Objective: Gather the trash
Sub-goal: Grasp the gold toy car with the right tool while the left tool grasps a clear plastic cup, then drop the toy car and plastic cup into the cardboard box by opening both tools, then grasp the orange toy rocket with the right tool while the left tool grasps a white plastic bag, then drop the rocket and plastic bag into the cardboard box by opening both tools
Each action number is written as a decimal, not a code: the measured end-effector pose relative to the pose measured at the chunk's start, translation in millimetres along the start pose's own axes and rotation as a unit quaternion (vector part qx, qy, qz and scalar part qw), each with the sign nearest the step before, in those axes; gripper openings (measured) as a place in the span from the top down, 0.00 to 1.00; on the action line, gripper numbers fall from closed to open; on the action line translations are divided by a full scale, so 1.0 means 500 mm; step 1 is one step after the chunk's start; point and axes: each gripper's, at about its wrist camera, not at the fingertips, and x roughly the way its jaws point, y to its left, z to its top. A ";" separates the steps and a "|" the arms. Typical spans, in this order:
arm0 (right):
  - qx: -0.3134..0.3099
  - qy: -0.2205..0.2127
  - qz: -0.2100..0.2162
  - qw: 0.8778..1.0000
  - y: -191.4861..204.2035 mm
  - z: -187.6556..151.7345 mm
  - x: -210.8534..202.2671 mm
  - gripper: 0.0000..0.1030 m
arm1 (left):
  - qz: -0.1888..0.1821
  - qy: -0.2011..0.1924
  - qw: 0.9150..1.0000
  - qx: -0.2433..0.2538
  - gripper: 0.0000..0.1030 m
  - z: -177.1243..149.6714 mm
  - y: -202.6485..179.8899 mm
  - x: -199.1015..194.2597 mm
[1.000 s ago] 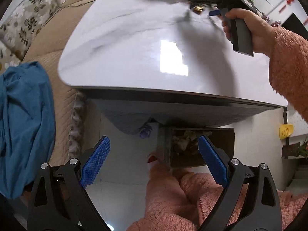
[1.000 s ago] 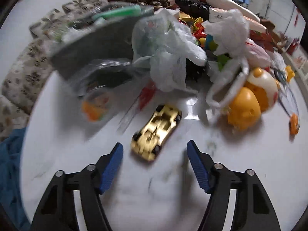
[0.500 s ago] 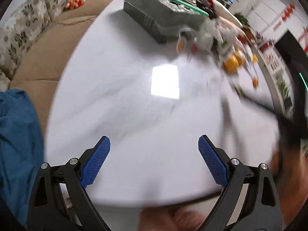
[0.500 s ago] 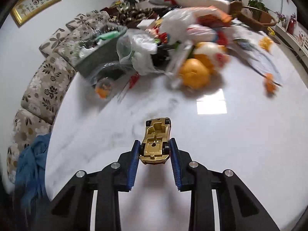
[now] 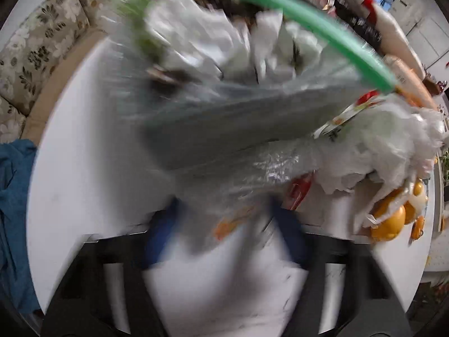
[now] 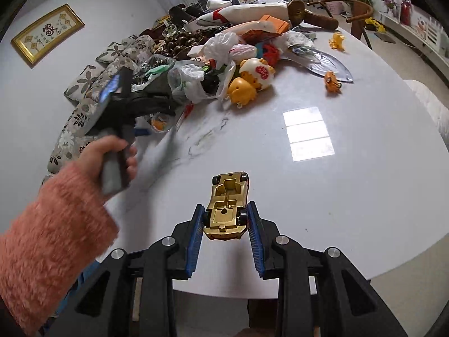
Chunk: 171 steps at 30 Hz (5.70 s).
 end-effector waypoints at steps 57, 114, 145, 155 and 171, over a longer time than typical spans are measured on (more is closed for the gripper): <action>0.003 0.279 -0.149 0.949 -0.538 -0.520 0.364 0.17 | 0.002 0.349 0.930 0.116 0.14 -1.019 -0.067 0.434; 0.053 -0.026 0.019 0.998 -0.287 0.046 -0.086 0.77 | -0.007 -0.097 0.973 0.211 0.12 -0.069 -0.320 -0.152; -0.077 0.043 0.060 0.994 -0.210 -0.052 -0.154 0.77 | -0.186 -0.066 0.943 0.268 0.36 -0.410 -0.128 -0.451; -0.119 0.181 0.012 0.976 -0.269 -0.282 -0.034 0.77 | -0.160 0.114 0.958 0.211 0.36 -0.742 -0.067 -0.215; -0.044 0.250 -0.115 0.960 -0.496 -0.519 0.366 0.24 | -0.027 0.305 0.936 0.175 0.23 -0.967 -0.087 0.422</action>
